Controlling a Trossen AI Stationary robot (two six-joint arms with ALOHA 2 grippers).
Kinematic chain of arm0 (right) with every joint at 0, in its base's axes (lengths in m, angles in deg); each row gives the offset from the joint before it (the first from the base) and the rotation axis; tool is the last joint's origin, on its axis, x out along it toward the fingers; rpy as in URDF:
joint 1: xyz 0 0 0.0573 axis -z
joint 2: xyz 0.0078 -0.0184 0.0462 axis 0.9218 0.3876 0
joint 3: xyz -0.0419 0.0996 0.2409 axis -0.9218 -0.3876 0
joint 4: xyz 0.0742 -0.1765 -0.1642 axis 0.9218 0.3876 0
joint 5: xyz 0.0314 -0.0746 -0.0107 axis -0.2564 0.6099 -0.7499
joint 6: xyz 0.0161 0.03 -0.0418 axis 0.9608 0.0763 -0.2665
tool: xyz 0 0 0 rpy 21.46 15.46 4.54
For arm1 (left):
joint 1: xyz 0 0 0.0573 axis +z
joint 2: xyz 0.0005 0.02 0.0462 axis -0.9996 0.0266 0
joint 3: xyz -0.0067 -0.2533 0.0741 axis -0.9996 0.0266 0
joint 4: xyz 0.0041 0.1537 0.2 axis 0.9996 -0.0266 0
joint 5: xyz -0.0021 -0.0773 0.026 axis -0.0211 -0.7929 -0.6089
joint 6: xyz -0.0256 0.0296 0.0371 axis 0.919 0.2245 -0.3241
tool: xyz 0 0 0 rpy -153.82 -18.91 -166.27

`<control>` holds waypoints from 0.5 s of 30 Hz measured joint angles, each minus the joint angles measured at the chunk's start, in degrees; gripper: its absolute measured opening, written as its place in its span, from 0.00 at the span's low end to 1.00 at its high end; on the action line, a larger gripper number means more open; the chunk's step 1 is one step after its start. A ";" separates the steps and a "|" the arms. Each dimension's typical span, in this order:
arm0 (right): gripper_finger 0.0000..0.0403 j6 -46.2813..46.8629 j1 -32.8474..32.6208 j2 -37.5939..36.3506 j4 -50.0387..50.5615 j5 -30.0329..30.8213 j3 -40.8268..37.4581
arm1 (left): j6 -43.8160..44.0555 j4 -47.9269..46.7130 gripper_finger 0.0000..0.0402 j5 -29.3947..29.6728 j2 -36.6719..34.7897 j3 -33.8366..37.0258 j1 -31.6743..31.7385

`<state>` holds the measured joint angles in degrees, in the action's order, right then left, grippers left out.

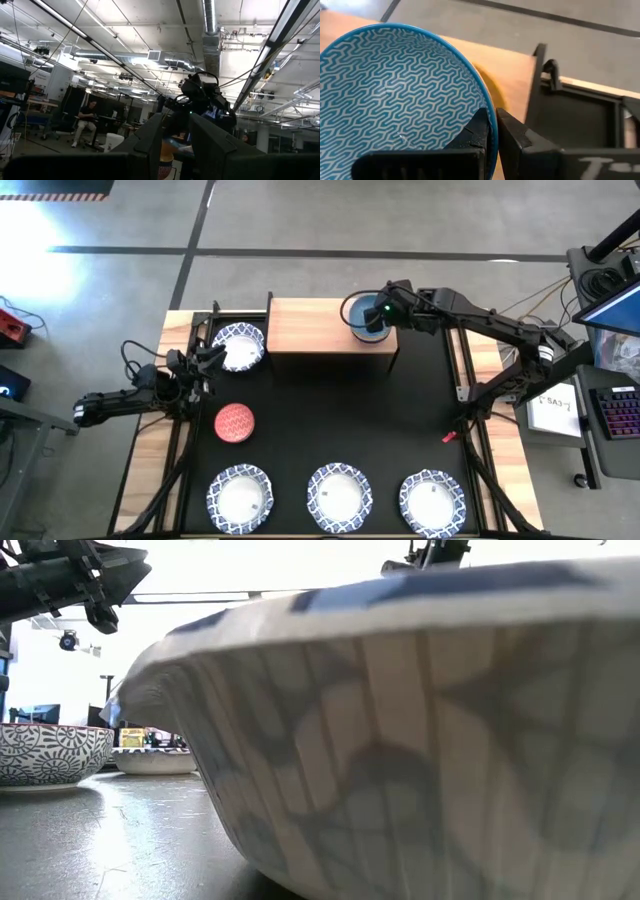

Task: Place and stack bowls onto a shelf
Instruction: Stack the light blue bowl on top of the yellow stacked bowls on the shelf

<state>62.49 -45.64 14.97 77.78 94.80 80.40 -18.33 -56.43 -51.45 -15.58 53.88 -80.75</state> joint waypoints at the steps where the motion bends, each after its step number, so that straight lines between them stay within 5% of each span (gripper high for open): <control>1: 0.03 -0.03 0.32 0.10 -0.03 0.13 0.00 | -0.02 0.00 0.20 0.00 0.00 0.01 -0.01; 15: 0.03 -1.56 1.73 0.82 2.39 -0.24 -0.07 | -0.02 -0.02 0.20 0.00 0.00 -0.01 0.00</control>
<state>60.93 -43.91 15.79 80.17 94.56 80.33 -18.34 -56.45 -51.45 -15.58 53.87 -80.75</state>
